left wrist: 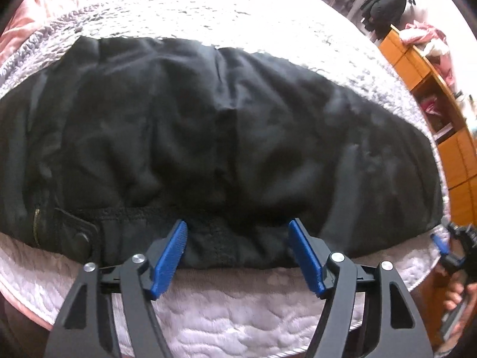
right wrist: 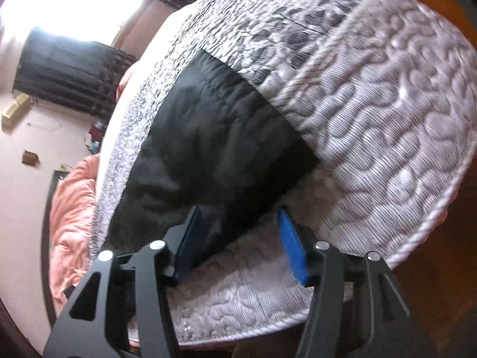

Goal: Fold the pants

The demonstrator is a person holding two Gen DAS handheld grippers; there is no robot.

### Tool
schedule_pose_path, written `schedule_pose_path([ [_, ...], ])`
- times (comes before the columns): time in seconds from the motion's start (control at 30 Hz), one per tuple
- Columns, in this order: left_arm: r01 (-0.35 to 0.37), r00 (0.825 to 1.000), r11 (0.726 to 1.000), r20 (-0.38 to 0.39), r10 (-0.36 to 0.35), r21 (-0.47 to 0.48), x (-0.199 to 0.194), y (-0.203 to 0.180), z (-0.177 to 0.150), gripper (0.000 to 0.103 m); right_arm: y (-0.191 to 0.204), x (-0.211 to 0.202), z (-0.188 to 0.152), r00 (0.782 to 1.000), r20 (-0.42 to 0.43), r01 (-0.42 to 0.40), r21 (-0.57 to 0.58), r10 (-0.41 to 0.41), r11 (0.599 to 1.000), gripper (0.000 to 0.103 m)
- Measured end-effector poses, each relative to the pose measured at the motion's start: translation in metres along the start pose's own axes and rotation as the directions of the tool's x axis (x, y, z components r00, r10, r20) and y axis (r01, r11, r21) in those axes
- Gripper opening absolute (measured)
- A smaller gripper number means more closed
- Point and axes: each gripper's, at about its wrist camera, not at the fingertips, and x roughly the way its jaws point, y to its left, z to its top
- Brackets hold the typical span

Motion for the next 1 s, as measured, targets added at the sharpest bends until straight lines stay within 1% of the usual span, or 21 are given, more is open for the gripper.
schedule_pose_path([
  [0.03,0.018,1.000,1.000,0.009,-0.018,-0.004,-0.004,-0.003,0.000,0.072,-0.007,-0.001,0.000,1.000,-0.005,-0.005,0.013,0.005,1.000,0.060],
  [0.1,0.036,0.999,0.999,0.010,-0.036,0.010,-0.009,-0.004,0.001,0.072,-0.014,0.002,0.003,1.000,-0.001,0.005,0.027,-0.005,1.000,0.060],
  [0.17,0.037,0.999,0.999,0.000,-0.037,0.020,-0.007,-0.005,0.000,0.072,-0.021,0.004,0.009,1.000,0.005,-0.025,0.044,0.025,0.999,0.060],
  [0.3,0.026,0.999,1.000,-0.030,-0.026,-0.006,0.010,0.000,0.002,0.072,-0.026,0.019,0.028,0.997,0.017,-0.074,0.059,0.073,0.995,0.059],
  [0.33,0.024,0.999,1.000,-0.030,-0.025,-0.008,0.012,0.001,0.003,0.072,-0.027,0.021,0.031,0.999,0.019,-0.046,0.064,0.044,0.997,0.050],
  [0.37,0.021,0.999,1.000,-0.030,-0.022,-0.004,0.013,0.000,0.003,0.072,-0.027,0.021,0.034,0.998,0.022,-0.054,0.063,0.052,0.997,0.035],
  [0.43,0.018,0.999,1.000,-0.029,-0.018,-0.007,0.010,0.001,0.005,0.071,-0.026,0.013,0.037,0.991,0.017,-0.134,0.081,0.133,0.988,0.017],
  [0.47,0.037,0.999,0.999,-0.013,-0.038,-0.022,0.005,0.000,0.006,0.071,-0.019,0.006,0.039,0.987,0.031,-0.157,0.061,0.155,0.986,0.015],
  [0.5,0.064,0.998,0.998,0.007,-0.064,-0.023,0.000,-0.003,0.007,0.072,-0.007,-0.007,0.040,0.985,0.053,-0.163,0.004,0.162,0.987,0.015],
  [0.57,0.068,0.997,0.998,0.018,-0.068,-0.004,-0.006,-0.003,0.004,0.072,0.007,-0.022,0.040,0.980,0.080,-0.176,-0.054,0.180,0.983,0.014],
  [0.6,0.059,0.998,0.998,0.012,-0.059,-0.001,-0.005,-0.002,0.004,0.072,0.009,-0.026,0.039,0.980,0.089,-0.174,-0.057,0.179,0.983,0.014],
  [0.63,0.051,0.999,0.999,-0.010,-0.051,-0.007,0.003,0.001,0.004,0.072,0.008,-0.027,0.038,0.983,0.088,-0.157,-0.048,0.160,0.986,0.014],
  [0.67,0.051,0.998,0.999,-0.023,-0.051,-0.009,0.010,0.002,0.004,0.072,0.002,-0.021,0.037,0.993,0.069,-0.099,-0.022,0.100,0.995,0.014],
  [0.73,0.040,0.999,0.999,-0.028,-0.039,0.016,0.021,0.004,0.003,0.072,-0.016,-0.003,0.032,1.000,0.014,0.002,0.029,-0.003,1.000,0.015],
  [0.77,0.032,0.999,0.999,-0.028,-0.031,0.035,0.021,0.003,0.003,0.073,-0.025,0.004,0.029,1.000,-0.004,0.013,0.053,-0.013,0.999,0.015],
  [0.83,0.029,0.999,0.998,-0.035,-0.027,0.050,0.017,0.000,0.003,0.074,-0.031,0.001,0.026,1.000,0.011,-0.012,0.082,0.011,0.997,0.015],
  [0.87,0.046,0.998,0.998,-0.037,-0.044,0.042,0.013,0.001,0.003,0.073,-0.029,-0.003,0.025,1.000,0.025,-0.015,0.081,0.013,0.997,0.014],
  [0.9,0.062,0.997,0.998,-0.036,-0.061,0.030,0.011,0.002,0.005,0.073,-0.021,-0.012,0.025,0.999,0.050,-0.018,0.060,0.015,0.998,0.014],
  [0.93,0.075,0.997,0.997,-0.031,-0.075,-0.002,0.004,0.006,0.008,0.073,-0.014,-0.019,0.024,0.998,0.067,-0.017,0.036,0.015,0.999,0.014],
  [1.0,0.082,0.997,0.996,-0.014,-0.082,-0.032,-0.007,0.019,0.011,0.073,0.006,-0.036,0.021,0.995,0.099,-0.018,-0.026,0.020,0.999,0.014],
])
